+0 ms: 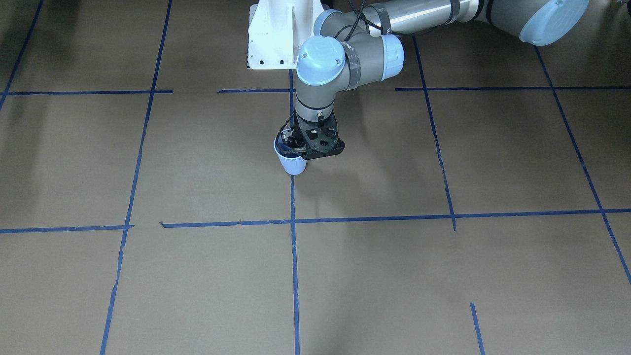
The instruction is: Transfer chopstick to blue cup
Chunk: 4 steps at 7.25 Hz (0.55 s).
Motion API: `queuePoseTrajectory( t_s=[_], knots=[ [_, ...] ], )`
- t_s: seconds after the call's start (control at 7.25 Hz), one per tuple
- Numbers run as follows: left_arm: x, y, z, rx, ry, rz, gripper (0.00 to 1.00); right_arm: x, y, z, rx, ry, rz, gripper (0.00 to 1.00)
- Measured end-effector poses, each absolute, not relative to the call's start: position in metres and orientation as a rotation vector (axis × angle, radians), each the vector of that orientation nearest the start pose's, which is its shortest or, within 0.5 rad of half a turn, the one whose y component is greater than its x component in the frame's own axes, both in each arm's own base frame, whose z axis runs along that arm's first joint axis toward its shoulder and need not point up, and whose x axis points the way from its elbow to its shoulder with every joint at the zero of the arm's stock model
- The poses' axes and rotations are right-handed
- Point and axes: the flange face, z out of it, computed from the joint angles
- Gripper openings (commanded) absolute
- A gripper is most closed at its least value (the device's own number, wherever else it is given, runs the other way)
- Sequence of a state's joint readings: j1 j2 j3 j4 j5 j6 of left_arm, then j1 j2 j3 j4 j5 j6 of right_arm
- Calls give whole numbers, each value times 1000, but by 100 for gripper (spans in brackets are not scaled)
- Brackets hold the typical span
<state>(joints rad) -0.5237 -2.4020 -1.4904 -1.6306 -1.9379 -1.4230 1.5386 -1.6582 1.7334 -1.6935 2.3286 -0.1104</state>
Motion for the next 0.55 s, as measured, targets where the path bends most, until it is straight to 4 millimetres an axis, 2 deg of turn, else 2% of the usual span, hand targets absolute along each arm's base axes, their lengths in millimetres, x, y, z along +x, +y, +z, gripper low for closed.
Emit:
queuePoseTrajectory(
  t_s=[0.14,0.28,0.41,0.55],
  knots=[
    [585,-452,169,-56,879,-196,100,50,-452,633,-15,-759,-118,100],
    [572,-451,161,-45,882,-178,100,50,-453,632,-13,-759,-119,100],
    [542,-456,155,-33,870,-135,100,50,-454,630,-7,-759,-121,100],
    [496,-465,161,-25,862,-69,100,50,-457,625,1,-759,-125,100]
  ],
)
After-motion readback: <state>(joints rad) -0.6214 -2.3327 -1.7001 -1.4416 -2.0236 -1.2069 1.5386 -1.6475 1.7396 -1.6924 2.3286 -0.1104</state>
